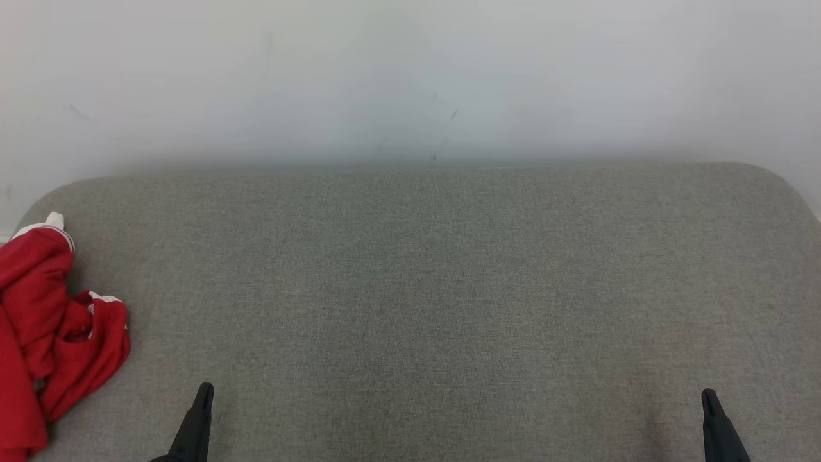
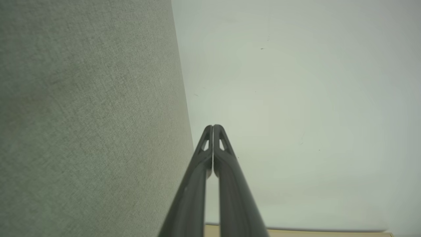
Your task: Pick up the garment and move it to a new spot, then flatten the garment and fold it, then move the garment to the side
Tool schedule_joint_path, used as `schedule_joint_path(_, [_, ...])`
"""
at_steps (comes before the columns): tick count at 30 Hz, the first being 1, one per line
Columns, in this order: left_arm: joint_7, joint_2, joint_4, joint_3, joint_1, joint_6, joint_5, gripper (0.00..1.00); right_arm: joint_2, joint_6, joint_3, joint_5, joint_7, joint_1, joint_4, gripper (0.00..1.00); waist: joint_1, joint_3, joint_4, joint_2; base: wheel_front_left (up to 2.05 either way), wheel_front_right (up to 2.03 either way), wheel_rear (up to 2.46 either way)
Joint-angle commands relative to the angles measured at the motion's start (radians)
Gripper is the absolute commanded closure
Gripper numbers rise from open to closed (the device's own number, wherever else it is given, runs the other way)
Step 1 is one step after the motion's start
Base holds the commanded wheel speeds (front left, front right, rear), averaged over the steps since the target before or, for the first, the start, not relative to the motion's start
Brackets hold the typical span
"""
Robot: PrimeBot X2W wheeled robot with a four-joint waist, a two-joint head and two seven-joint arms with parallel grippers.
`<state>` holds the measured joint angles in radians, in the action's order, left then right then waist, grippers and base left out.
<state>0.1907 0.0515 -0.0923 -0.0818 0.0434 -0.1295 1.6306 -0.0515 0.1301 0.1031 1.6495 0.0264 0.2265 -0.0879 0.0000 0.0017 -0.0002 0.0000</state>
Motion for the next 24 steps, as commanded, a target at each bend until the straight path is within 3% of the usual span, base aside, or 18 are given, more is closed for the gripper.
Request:
schedule_joint_path(1, [0.0, -0.002, 0.0, -0.003, 0.0, -0.004, -0.004, 1.0, 0.002, 0.001, 0.0, -0.001, -0.001, 0.006, -0.003, 1.0, 0.0, 0.0, 0.0, 0.0, 0.0, 0.0, 0.0])
schedule_joint_path(24, [0.0, -0.002, 0.0, -0.003, 0.0, -0.004, -0.004, 1.0, 0.002, 0.001, 0.0, -0.001, -0.001, 0.006, -0.003, 1.0, 0.0, 0.0, 0.0, 0.0, 0.0, 0.0, 0.0])
